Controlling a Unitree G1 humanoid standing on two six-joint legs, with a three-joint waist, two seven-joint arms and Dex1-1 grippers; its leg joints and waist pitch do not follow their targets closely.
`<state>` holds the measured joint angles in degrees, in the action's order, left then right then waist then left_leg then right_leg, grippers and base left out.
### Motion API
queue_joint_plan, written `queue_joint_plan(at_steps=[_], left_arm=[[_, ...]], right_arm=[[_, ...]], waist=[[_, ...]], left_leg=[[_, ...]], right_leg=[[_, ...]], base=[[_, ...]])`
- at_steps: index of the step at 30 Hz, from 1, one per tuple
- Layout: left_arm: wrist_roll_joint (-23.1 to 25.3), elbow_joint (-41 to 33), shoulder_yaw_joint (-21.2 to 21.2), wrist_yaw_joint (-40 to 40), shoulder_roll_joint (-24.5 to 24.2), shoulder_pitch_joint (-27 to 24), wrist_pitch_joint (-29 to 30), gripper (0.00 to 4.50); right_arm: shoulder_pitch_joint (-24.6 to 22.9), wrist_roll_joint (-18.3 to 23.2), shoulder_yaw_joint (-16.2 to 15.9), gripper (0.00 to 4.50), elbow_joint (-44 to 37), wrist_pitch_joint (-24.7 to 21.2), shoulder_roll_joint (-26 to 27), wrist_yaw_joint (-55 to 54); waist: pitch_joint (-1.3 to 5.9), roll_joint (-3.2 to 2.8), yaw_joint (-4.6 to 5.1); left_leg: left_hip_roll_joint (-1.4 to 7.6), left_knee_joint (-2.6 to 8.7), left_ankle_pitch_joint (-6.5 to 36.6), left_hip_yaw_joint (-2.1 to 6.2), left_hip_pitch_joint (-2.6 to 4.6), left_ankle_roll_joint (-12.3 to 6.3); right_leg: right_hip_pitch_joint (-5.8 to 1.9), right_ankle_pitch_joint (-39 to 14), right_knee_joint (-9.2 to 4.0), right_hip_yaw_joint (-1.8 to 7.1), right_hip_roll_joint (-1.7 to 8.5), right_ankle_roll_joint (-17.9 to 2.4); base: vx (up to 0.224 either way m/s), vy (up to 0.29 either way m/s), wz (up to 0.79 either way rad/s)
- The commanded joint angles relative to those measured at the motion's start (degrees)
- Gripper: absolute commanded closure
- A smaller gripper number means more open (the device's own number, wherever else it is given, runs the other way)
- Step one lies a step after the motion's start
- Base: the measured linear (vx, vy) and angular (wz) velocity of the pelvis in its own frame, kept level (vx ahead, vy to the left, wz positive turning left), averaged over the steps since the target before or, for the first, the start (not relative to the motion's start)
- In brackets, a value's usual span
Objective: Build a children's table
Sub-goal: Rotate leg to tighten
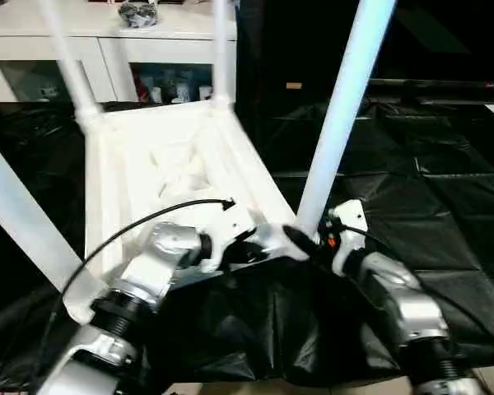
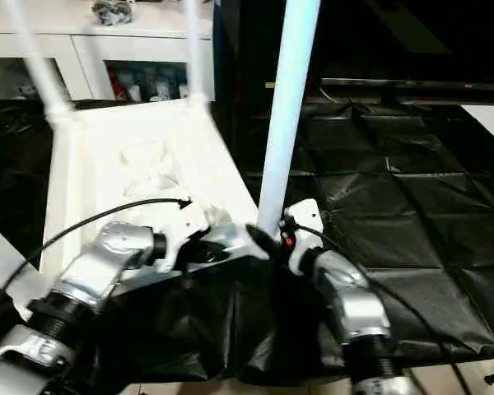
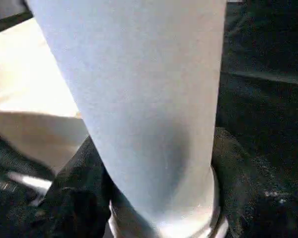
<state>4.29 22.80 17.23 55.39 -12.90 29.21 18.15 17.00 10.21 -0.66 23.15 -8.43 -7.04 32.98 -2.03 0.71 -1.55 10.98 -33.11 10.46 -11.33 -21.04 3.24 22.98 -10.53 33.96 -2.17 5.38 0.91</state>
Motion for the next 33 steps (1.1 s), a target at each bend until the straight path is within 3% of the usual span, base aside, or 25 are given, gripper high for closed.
queue_joint_plan(at_steps=[1,3,4,7,9,10,11,13,15,18,22,24,26,29,30,33], left_arm=[[-2.4,-2.7,1.0,-1.2,4.2,-0.3,-1.7,4.50],[-2.2,-2.8,1.3,-1.3,4.0,-0.5,-2.1,4.50],[-1.7,-3.1,1.9,-1.2,3.5,-1.0,-3.2,4.50],[-1.0,-3.7,2.2,-1.8,3.2,-1.6,-4.0,4.50],[-2.2,-6.1,-0.1,-5.1,4.4,-3.3,-2.8,4.50],[-2.2,-6.1,-0.1,-5.1,4.4,-3.3,-2.8,4.50],[-3.0,-7.1,-1.0,-5.6,4.7,-3.9,-2.2,4.05],[-5.7,-12.4,-3.4,-6.3,5.1,-6.7,0.0,3.93],[-5.9,-16.3,-4.0,-7.1,4.4,-9.3,0.9,3.83],[-6.2,-20.0,-4.7,-7.8,3.6,-12.1,2.2,3.60],[-6.7,-24.2,-5.1,-7.8,2.4,-15.2,3.5,3.30],[-8.9,-30.2,-4.9,-6.9,0.5,-18.9,5.6,3.15],[-9.8,-33.0,-5.0,-6.5,-0.3,-20.7,6.1,2.94],[-11.9,-37.5,-4.9,-6.2,-0.8,-23.9,7.7,2.88],[-12.2,-38.3,-4.7,-6.0,-1.0,-24.6,8.0,2.64],[-13.0,-42.7,-3.2,-6.1,-1.1,-28.3,9.5,2.46]], right_arm=[[-1.4,-0.4,-4.4,1.64,1.0,-1.7,3.0,2.0],[-1.5,0.0,-4.2,1.64,0.4,-2.0,2.5,2.4],[-1.4,-0.5,-4.4,1.39,0.0,-1.5,1.4,2.3],[-1.2,-1.5,-4.3,1.39,-0.2,0.0,-0.1,2.1],[-1.3,0.1,-0.7,1.39,-2.3,1.0,-3.2,3.1],[-1.3,0.1,-0.7,1.39,-2.3,1.0,-3.2,3.1],[-1.4,0.9,0.4,1.22,-3.2,1.0,-4.1,3.7],[-2.5,3.4,3.7,1.22,-6.3,1.1,-7.8,6.7],[-3.4,4.6,5.4,1.22,-8.1,1.4,-10.6,8.7],[-4.2,5.9,6.8,1.22,-9.4,1.4,-13.0,10.4],[-5.2,8.2,7.8,1.22,-11.6,-0.9,-15.0,12.9],[-8.1,9.6,6.3,1.22,-15.4,-3.2,-18.1,17.6],[-10.0,9.8,5.0,1.22,-17.4,-4.1,-20.1,20.4],[-12.8,10.8,3.8,1.22,-20.1,-6.2,-22.8,24.3],[-13.1,10.7,3.6,1.22,-20.4,-6.3,-23.2,24.6],[-14.1,10.6,2.8,1.22,-21.1,-7.0,-24.4,25.5]], waist=[[2.46,0.32,0.00],[2.48,0.25,-0.03],[2.48,-0.02,-0.08],[2.46,0.27,-0.10],[2.52,0.29,-0.30],[2.55,0.28,-0.35],[2.73,0.24,-0.54],[3.09,0.48,-0.74],[3.22,0.55,-0.80],[3.24,0.97,-0.79],[2.75,1.14,-0.82],[2.50,1.21,-1.12],[2.28,1.76,-1.26],[2.02,1.89,-1.25],[1.98,2.07,-1.32],[1.79,2.66,-1.07]], left_leg=[[2.02,4.67,20.0,1.34,0.42,0.21],[2.01,4.65,19.2,1.19,0.35,-0.26],[2.00,4.67,19.1,1.22,0.36,-0.24],[2.03,4.58,19.3,1.13,0.35,-0.45],[2.11,4.50,18.5,1.07,0.36,-0.67],[2.17,4.42,18.2,0.98,0.39,-0.86],[2.24,4.31,16.8,0.89,0.43,-1.26],[2.27,3.83,12.3,0.79,-0.13,-2.99],[2.26,3.49,9.8,0.60,-0.04,-4.67],[2.19,3.14,6.9,0.56,-0.43,-6.87],[2.25,3.26,9.4,0.41,-0.28,-6.84],[2.53,3.50,12.3,0.59,-0.09,-5.36],[2.64,3.74,13.7,0.65,-0.15,-4.80],[2.55,3.92,15.9,0.73,-0.23,-3.72],[2.70,4.06,16.6,0.91,-0.22,-3.18],[2.69,4.03,17.4,0.92,-0.23,-2.64]], right_leg=[[-1.22,-24.3,-5.40,1.69,2.37,-7.9],[-1.36,-21.2,-5.10,1.72,2.24,-9.0],[-1.39,-20.7,-5.04,1.73,2.25,-9.2],[-1.45,-21.3,-5.13,1.73,2.32,-9.1],[-1.56,-21.1,-5.10,1.77,2.40,-9.1],[-1.54,-20.2,-5.06,1.83,2.36,-9.4],[-1.61,-17.4,-4.81,1.85,2.27,-10.0],[-2.35,-8.8,-3.76,1.74,2.24,-12.4],[-2.35,-4.0,-3.40,1.62,1.99,-13.9],[-2.73,-0.7,-2.90,1.49,2.05,-14.6],[-2.30,-7.2,-3.63,1.49,1.98,-13.5],[-2.14,-12.6,-3.99,1.54,2.10,-12.0],[-2.05,-15.1,-4.24,1.50,1.99,-10.9],[-1.72,-19.0,-4.64,1.57,1.95,-9.2],[-1.71,-20.2,-4.67,1.57,2.11,-8.6],[-1.46,-22.1,-4.95,1.68,2.16,-7.8]], base=[[0.000,0.000,0.00],[0.000,0.000,0.00],[0.000,0.000,0.00],[0.000,0.000,0.00],[0.000,0.000,0.00],[0.000,0.000,0.00],[0.000,0.000,0.00],[0.000,0.000,0.00],[0.000,0.000,0.00],[0.000,0.000,0.00],[0.000,0.000,0.00],[0.000,0.000,0.00],[0.000,0.000,0.00],[0.000,0.000,0.00],[0.000,0.000,0.00],[0.000,0.000,0.00]])
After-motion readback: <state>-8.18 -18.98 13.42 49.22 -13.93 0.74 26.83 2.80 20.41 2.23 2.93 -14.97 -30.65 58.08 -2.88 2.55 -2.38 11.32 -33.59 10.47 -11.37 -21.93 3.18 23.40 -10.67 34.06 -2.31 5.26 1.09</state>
